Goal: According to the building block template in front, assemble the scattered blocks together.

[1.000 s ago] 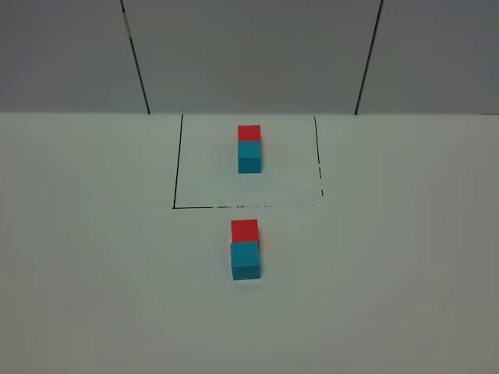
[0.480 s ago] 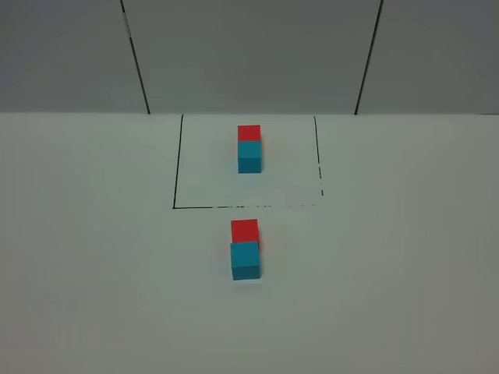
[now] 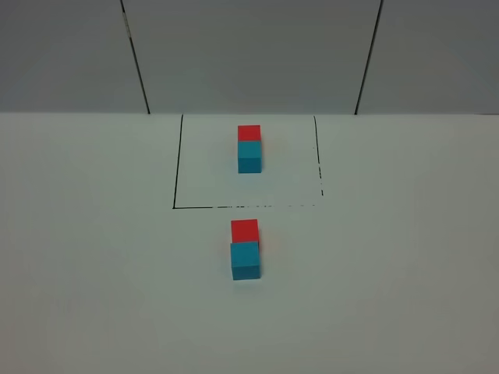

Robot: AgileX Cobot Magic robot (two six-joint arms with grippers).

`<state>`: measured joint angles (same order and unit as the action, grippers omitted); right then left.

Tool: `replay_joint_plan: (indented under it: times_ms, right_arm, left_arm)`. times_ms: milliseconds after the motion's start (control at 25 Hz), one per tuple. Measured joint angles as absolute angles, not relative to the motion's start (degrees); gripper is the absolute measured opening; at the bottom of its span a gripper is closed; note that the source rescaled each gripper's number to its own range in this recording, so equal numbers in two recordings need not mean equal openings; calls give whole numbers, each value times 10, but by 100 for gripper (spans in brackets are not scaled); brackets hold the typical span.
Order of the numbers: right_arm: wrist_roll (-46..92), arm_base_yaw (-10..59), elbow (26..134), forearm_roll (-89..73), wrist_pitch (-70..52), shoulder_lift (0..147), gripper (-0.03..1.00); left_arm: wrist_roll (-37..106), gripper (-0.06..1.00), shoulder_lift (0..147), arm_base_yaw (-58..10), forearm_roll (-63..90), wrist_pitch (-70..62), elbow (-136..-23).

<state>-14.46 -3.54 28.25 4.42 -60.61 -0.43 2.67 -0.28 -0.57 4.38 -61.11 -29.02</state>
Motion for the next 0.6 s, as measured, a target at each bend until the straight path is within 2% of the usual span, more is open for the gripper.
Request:
replay_joint_plan:
  times_ms: [600]
  right_arm:
    - [-145,-35,282,44,-606,-4,82]
  left_arm:
    - [27,40,-3,-6,44,-611,-290]
